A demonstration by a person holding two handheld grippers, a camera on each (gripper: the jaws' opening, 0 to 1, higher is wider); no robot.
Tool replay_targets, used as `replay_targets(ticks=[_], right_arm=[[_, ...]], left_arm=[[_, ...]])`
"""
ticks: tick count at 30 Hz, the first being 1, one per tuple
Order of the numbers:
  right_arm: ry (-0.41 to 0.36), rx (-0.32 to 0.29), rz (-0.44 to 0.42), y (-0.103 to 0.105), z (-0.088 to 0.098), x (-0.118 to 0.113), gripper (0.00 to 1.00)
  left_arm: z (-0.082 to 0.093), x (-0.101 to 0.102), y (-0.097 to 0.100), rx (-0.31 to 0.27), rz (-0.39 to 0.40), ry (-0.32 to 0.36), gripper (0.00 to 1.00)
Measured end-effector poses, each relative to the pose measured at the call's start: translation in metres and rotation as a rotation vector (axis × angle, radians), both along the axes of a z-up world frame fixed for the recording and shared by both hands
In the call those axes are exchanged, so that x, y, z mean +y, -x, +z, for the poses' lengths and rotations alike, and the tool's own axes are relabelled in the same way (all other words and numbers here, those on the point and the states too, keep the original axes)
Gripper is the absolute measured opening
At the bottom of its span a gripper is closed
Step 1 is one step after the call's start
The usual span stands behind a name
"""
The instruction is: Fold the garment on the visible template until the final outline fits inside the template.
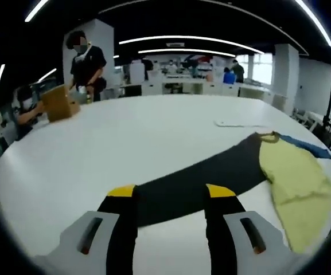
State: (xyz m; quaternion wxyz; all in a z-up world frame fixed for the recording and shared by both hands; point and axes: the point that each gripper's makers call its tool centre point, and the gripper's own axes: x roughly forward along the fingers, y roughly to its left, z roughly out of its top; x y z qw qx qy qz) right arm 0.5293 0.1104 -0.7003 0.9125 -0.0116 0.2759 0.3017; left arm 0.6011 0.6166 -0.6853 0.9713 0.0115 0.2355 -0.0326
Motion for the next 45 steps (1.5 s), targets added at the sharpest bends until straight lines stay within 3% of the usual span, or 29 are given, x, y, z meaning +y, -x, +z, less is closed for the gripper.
replay_targets(ticks=[5, 10, 25, 32, 35, 42, 45], right_arm=[[-0.028, 0.028, 0.005, 0.000, 0.000, -0.003, 0.88], [-0.012, 0.041, 0.003, 0.002, -0.007, -0.007, 0.84], [0.053, 0.093, -0.035, 0.019, -0.032, -0.019, 0.58], [0.075, 0.126, -0.045, 0.029, -0.044, -0.021, 0.51], [0.076, 0.152, -0.068, 0.033, -0.050, -0.024, 0.44], [0.125, 0.190, -0.103, 0.044, -0.061, -0.034, 0.30], [0.139, 0.208, -0.107, 0.048, -0.066, -0.035, 0.28]], left_arm=[[-0.005, -0.031, 0.013, 0.013, -0.092, 0.034, 0.51], [-0.010, -0.059, 0.028, 0.024, -0.165, 0.075, 0.54], [-0.036, -0.137, 0.085, 0.104, -0.329, 0.139, 0.45], [-0.050, -0.159, 0.105, 0.156, -0.370, 0.164, 0.42], [-0.063, -0.162, 0.115, 0.214, -0.367, 0.162, 0.38], [-0.074, -0.169, 0.122, 0.236, -0.366, 0.170, 0.33], [-0.078, -0.171, 0.122, 0.247, -0.361, 0.176, 0.30]])
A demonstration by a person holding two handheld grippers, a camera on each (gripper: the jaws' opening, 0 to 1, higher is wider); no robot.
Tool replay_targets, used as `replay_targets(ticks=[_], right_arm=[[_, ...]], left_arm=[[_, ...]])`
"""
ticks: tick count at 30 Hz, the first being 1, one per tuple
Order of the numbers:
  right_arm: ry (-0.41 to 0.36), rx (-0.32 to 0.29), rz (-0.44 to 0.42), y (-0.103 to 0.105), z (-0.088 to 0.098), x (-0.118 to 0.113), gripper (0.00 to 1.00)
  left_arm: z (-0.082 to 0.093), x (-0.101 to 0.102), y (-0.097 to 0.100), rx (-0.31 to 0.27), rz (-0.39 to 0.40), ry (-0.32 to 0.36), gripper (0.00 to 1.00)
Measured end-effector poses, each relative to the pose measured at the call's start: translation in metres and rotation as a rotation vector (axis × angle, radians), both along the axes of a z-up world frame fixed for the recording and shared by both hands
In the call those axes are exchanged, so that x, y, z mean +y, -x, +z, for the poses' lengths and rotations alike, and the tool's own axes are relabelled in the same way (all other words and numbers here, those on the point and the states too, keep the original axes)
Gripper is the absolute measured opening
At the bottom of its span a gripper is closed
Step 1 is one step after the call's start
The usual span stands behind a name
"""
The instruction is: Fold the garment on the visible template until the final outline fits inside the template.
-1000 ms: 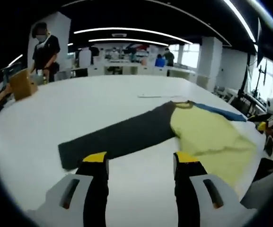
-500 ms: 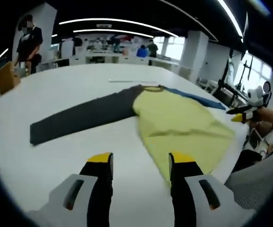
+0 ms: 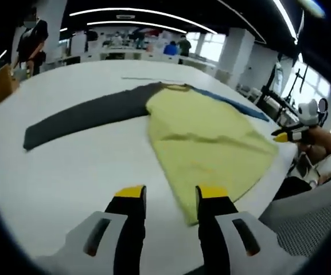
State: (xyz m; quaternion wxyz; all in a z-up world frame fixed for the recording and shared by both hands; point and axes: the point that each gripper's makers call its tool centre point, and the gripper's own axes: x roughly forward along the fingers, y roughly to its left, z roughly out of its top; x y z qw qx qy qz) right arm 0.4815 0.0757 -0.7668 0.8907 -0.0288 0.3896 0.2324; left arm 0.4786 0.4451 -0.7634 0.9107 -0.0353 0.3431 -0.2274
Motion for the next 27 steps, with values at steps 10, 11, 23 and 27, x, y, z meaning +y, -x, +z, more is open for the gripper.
replay_targets(ticks=[10, 11, 23, 27], right_arm=[[0.014, 0.046, -0.017, 0.011, -0.014, 0.002, 0.20], [0.020, 0.051, -0.018, 0.012, -0.016, 0.002, 0.18], [0.050, 0.069, -0.066, 0.014, -0.021, -0.003, 0.08], [0.064, 0.076, -0.080, 0.014, -0.021, -0.005, 0.01]], left_arm=[[-0.014, -0.008, 0.012, 0.070, -0.008, -0.037, 0.23], [-0.015, -0.010, 0.013, 0.070, -0.013, -0.038, 0.23], [-0.022, -0.021, 0.019, 0.112, -0.047, -0.070, 0.16], [-0.027, -0.019, 0.021, 0.135, -0.039, -0.103, 0.04]])
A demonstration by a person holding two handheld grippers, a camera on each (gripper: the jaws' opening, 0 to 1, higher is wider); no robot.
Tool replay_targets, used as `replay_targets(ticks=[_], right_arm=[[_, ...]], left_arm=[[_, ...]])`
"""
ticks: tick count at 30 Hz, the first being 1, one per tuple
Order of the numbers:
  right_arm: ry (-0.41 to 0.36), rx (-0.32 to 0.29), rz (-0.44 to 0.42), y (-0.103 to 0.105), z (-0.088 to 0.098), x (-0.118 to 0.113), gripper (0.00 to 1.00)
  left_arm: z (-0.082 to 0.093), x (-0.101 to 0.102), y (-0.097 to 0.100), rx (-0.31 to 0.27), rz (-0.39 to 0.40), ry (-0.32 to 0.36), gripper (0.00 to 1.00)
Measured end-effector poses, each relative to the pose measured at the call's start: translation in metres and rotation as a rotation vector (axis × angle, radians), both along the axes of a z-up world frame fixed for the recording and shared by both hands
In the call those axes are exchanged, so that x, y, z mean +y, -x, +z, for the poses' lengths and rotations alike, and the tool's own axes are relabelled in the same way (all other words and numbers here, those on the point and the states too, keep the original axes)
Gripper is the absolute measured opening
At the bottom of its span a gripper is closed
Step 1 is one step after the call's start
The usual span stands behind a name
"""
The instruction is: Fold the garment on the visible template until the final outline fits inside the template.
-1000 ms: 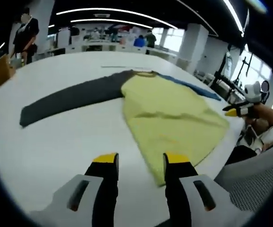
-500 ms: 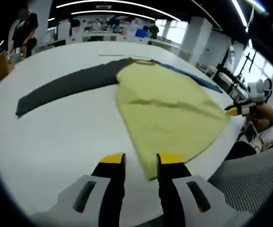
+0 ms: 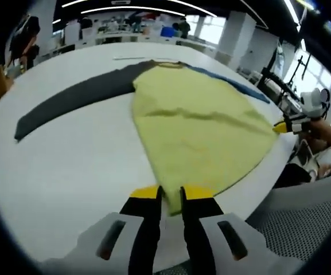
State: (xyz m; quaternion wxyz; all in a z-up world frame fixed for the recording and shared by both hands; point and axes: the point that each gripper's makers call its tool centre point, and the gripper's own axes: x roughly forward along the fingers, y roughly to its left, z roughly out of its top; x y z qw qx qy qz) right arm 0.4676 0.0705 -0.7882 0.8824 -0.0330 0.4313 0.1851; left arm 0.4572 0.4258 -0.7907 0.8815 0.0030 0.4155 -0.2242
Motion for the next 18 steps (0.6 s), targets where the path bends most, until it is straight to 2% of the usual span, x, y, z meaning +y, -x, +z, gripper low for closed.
replay_targets(ticks=[6, 11, 18], right_arm=[[-0.026, -0.002, -0.011, 0.002, 0.002, 0.004, 0.00], [-0.062, 0.023, -0.020, 0.009, 0.004, 0.010, 0.00], [-0.051, 0.051, -0.014, 0.020, 0.002, 0.015, 0.00]], left_arm=[[0.000, 0.002, 0.003, 0.018, 0.000, 0.012, 0.01], [0.003, 0.008, 0.004, 0.023, 0.019, 0.019, 0.01], [0.001, 0.010, 0.008, 0.047, 0.025, 0.013, 0.00]])
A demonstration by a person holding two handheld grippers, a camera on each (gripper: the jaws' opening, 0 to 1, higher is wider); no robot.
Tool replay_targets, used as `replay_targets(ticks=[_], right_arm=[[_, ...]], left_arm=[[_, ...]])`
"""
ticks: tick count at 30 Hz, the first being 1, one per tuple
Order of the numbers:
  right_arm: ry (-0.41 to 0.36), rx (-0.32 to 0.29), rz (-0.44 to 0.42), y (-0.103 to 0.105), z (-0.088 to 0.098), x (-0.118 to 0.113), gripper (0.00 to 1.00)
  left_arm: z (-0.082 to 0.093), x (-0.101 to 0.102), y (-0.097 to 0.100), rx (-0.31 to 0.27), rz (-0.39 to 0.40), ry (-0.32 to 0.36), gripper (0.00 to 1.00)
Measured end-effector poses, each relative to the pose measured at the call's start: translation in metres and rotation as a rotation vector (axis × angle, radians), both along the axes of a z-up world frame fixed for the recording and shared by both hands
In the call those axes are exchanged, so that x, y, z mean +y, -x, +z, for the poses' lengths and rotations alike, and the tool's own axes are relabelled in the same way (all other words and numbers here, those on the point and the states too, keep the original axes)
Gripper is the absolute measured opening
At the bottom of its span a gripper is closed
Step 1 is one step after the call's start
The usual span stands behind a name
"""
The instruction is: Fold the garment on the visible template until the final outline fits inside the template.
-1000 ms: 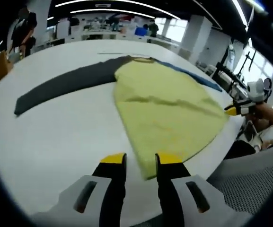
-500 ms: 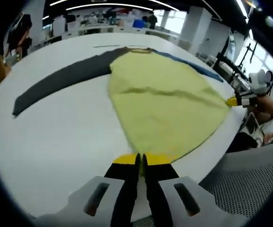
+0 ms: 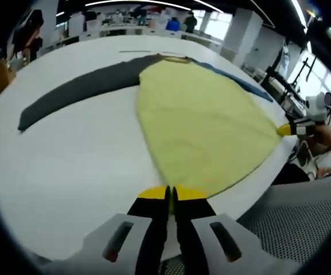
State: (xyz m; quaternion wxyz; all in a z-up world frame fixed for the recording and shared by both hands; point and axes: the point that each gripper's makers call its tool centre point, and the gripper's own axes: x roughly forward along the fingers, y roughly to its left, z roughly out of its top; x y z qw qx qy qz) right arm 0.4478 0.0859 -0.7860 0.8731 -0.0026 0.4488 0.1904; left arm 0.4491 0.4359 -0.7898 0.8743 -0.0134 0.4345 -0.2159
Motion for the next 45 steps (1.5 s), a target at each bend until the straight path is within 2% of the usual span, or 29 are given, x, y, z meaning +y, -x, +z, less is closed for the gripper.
replay_targets(ticks=[9, 18, 21, 23, 24, 27, 28, 32, 36, 39, 42, 45], right_arm=[[0.000, 0.012, -0.015, 0.001, 0.000, -0.006, 0.00], [0.003, 0.016, 0.018, 0.006, 0.001, -0.004, 0.00], [-0.005, 0.007, 0.024, 0.005, 0.001, -0.002, 0.00], [-0.042, -0.012, 0.010, 0.003, 0.005, 0.000, 0.08], [-0.054, -0.018, 0.009, 0.003, 0.008, 0.001, 0.17], [-0.063, -0.036, 0.016, 0.001, 0.012, 0.003, 0.39], [-0.066, -0.044, 0.022, 0.001, 0.013, 0.004, 0.42], [-0.087, -0.072, 0.038, -0.002, 0.022, 0.006, 0.51], [-0.106, -0.109, 0.037, -0.010, 0.031, 0.006, 0.62], [-0.116, -0.147, 0.029, -0.018, 0.039, 0.004, 0.65], [-0.128, -0.178, 0.000, -0.029, 0.048, -0.003, 0.70], [-0.112, -0.217, -0.017, -0.042, 0.054, -0.016, 0.71]], left_arm=[[0.000, -0.002, 0.005, 0.017, -0.006, -0.001, 0.01], [0.001, 0.000, 0.009, 0.028, -0.009, 0.003, 0.01], [0.004, -0.001, 0.010, 0.009, -0.031, 0.001, 0.02], [0.005, -0.001, 0.010, 0.004, -0.038, 0.007, 0.06], [0.006, -0.001, 0.011, 0.003, -0.039, 0.015, 0.09], [0.014, -0.005, 0.008, -0.047, -0.051, 0.041, 0.17], [0.017, -0.006, 0.007, -0.065, -0.060, 0.047, 0.21], [0.030, -0.013, 0.003, -0.123, -0.073, 0.080, 0.32], [0.034, -0.015, -0.004, -0.165, -0.089, 0.086, 0.40], [0.038, -0.015, -0.009, -0.188, -0.091, 0.094, 0.46], [0.042, -0.017, -0.012, -0.207, -0.093, 0.118, 0.52], [0.048, -0.021, -0.015, -0.233, -0.103, 0.133, 0.63]])
